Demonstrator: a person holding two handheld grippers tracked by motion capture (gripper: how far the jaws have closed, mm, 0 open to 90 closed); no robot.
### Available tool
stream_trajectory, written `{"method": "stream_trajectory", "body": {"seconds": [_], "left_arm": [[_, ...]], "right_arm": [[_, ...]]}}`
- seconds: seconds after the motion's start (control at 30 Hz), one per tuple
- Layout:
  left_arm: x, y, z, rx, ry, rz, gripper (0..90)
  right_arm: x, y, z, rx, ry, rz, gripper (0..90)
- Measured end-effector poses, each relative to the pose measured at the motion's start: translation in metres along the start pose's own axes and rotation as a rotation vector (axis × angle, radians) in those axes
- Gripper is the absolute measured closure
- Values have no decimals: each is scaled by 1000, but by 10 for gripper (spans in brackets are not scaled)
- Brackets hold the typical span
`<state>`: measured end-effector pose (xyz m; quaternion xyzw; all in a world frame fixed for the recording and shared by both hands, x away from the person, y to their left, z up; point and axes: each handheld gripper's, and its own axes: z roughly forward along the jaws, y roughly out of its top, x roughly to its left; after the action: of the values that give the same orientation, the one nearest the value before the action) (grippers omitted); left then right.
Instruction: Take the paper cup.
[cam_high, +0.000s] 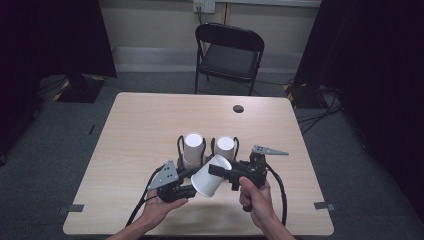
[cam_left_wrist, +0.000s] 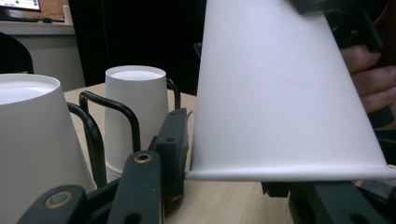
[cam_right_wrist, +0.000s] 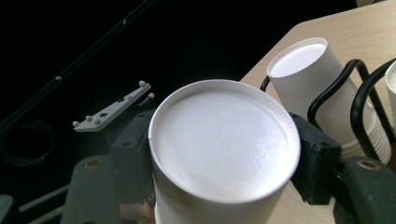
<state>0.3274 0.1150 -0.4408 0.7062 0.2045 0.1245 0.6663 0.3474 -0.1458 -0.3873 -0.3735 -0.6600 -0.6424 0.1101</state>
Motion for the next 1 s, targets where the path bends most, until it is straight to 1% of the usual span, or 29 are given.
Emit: {"method": "stream_trajectory", "body": {"seconds": [0.03, 0.07, 0.1, 0.13, 0.17, 0.2, 0.23, 0.27, 0.3, 0.33, 0.37, 0.4, 0.47, 0.53, 0.57, 0.67, 0.7, 0.8, 0.87, 0.9, 0.93, 1.0], "left_arm": [[0, 0, 0, -3, 7, 4, 597], [0, 0, -1, -5, 3, 6, 600], [-1, 0, -2, -8, 13, 9, 603], [-1, 1, -2, -5, 17, 10, 622], [0, 2, -2, -6, 19, 12, 668], [0, 2, -3, -9, 31, 15, 732], [1, 2, -4, -6, 33, 13, 732], [3, 2, -5, -2, 30, -14, 769], [3, 2, -5, -2, 30, -14, 781], [3, 2, -5, -1, 32, -41, 781], [4, 2, -4, 9, 19, -39, 786], [3, 1, -4, 12, 16, -38, 791], [2, 2, -5, 16, -4, -50, 813], [1, 4, -5, 22, -2, -34, 831], [1, 4, -5, 29, -9, -40, 831], [-1, 3, -4, 44, -24, -48, 838], [0, 3, -4, 49, -29, -58, 842], [-1, 3, -4, 64, -40, -64, 846], [-2, 4, -4, 79, -43, -58, 846], [-2, 4, -4, 79, -43, -58, 846], [-4, 5, -3, 95, -51, -54, 847], [-4, 5, -3, 113, -63, -60, 847]], "right_arm": [[-1, -1, 1, 1, 7, 12, 335], [-1, -1, 2, 3, 9, 18, 335], [-2, -2, 2, 1, 13, 26, 335], [-3, -2, 2, 3, 17, 36, 334], [-4, -2, 2, 1, 24, 43, 332], [-4, -3, 1, 9, 34, 46, 328], [-4, -3, 1, 9, 34, 46, 328], [-4, -3, 2, 20, 33, 47, 316], [-4, -3, 2, 20, 33, 47, 316], [-5, -4, 2, 32, 24, 41, 307], [-5, -5, 2, 32, 20, 47, 304], [-5, -5, 2, 31, 16, 55, 299], [-6, -4, 1, 26, 6, 40, 271], [-6, -4, 0, 18, -17, 19, 244], [-6, -4, 0, 18, -17, 19, 244], [-5, -4, 1, 16, -37, -10, 220], [-5, -4, 1, 20, -64, -32, 211], [-5, -3, -1, 15, -93, -59, 212], [-6, -3, -2, 18, -100, -66, 212], [-6, -3, -2, 20, -112, -77, 212], [-6, -3, -2, 23, -122, -87, 212], [-6, -3, -3, 23, -130, -107, 212]]}}
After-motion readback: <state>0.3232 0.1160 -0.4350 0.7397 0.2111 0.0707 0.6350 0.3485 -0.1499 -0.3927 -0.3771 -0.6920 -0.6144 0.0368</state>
